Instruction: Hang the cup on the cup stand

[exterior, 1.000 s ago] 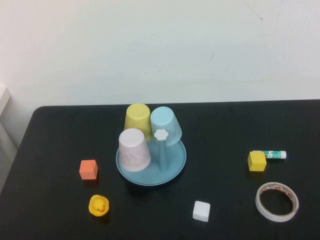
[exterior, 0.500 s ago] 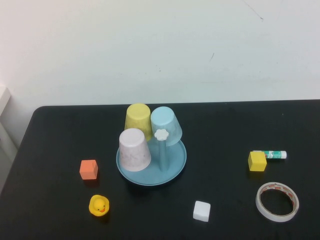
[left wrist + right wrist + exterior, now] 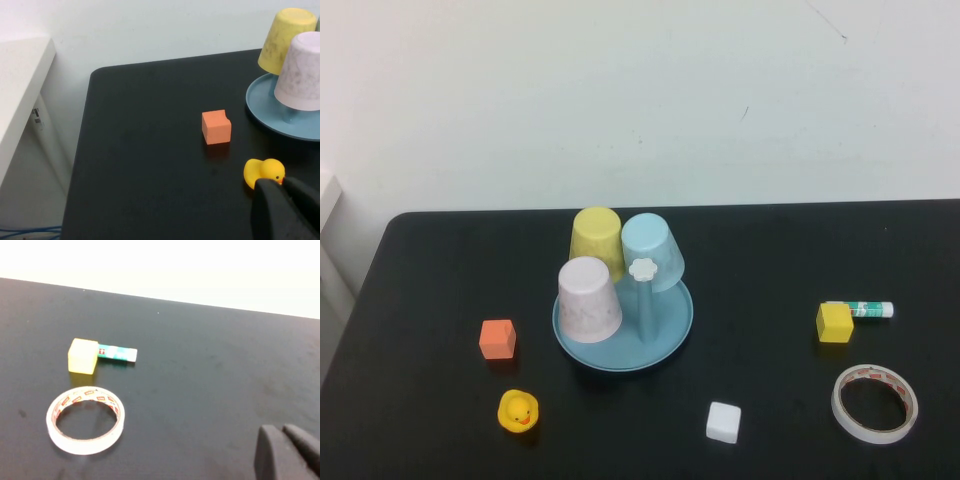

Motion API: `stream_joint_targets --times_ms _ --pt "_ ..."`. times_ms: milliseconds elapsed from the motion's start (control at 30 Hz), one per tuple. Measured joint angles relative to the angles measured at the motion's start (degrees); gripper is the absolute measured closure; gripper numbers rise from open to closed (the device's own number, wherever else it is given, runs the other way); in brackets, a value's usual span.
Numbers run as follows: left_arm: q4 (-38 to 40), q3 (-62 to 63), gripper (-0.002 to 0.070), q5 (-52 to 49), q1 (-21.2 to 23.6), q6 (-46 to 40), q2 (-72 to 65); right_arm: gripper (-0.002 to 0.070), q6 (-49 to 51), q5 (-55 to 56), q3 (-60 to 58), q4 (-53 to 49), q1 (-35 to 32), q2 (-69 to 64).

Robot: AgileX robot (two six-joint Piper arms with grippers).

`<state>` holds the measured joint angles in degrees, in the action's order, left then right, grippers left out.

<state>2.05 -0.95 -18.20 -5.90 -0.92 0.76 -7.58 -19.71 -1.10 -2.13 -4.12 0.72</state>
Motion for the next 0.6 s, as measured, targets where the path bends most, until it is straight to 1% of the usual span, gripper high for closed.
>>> stream_joint_targets --times_ms 67,133,600 --pt "0.0 0.0 0.0675 0.0 0.0 0.0 0.0 0.0678 4.17 -0.39 0.06 -2.29 0.0 0.0" --pt "0.0 0.0 0.0675 0.0 0.0 0.0 0.0 0.0678 6.04 -0.39 0.06 -3.39 0.0 0.0" --pt "0.0 0.0 0.0675 0.0 0.0 0.0 0.0 0.0678 10.03 -0.47 0.06 -4.61 0.0 0.0"
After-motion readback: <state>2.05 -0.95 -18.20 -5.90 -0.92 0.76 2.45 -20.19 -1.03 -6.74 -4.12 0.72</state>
